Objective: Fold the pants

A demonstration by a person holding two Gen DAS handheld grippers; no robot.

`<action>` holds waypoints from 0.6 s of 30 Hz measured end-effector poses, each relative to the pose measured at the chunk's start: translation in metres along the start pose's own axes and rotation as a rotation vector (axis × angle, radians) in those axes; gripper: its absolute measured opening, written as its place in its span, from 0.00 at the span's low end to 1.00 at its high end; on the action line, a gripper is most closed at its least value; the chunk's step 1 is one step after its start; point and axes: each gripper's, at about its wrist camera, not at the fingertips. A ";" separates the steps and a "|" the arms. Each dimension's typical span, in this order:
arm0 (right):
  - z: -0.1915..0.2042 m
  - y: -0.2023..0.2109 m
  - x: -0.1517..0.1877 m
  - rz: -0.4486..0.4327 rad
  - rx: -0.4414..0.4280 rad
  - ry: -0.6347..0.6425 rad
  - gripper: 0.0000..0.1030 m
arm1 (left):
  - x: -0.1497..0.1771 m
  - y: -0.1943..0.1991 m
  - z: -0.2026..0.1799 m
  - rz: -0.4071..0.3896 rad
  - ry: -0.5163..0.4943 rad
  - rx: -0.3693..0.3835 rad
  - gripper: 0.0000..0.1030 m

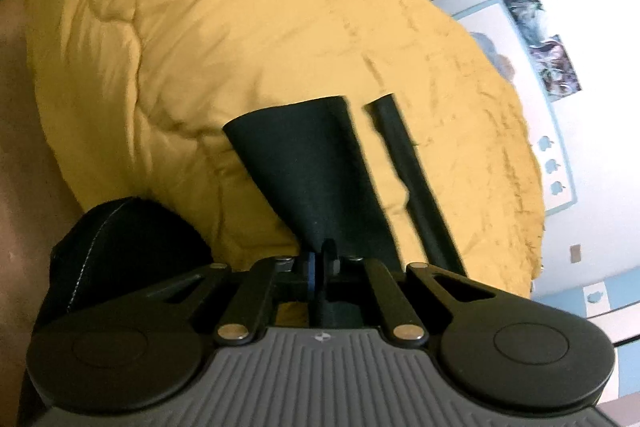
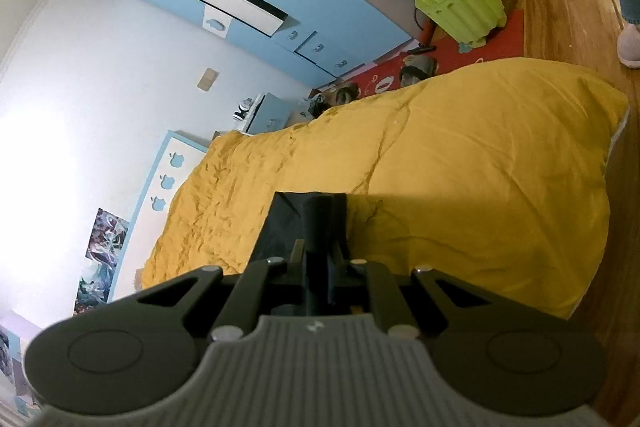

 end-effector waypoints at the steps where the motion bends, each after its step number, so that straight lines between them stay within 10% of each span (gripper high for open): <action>1: 0.001 0.001 -0.001 -0.003 -0.010 0.000 0.04 | -0.001 0.002 -0.003 -0.004 -0.004 0.008 0.02; 18: 0.076 -0.054 -0.053 0.111 0.026 -0.093 0.03 | -0.092 -0.051 -0.107 0.083 -0.052 0.076 0.02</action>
Point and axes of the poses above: each gripper's, at about its wrist camera, not at the fingertips, and y roughly against the way its jaws point, z to its left, x to its underside, and after that the axes turned 10 degrees about z, right-handed
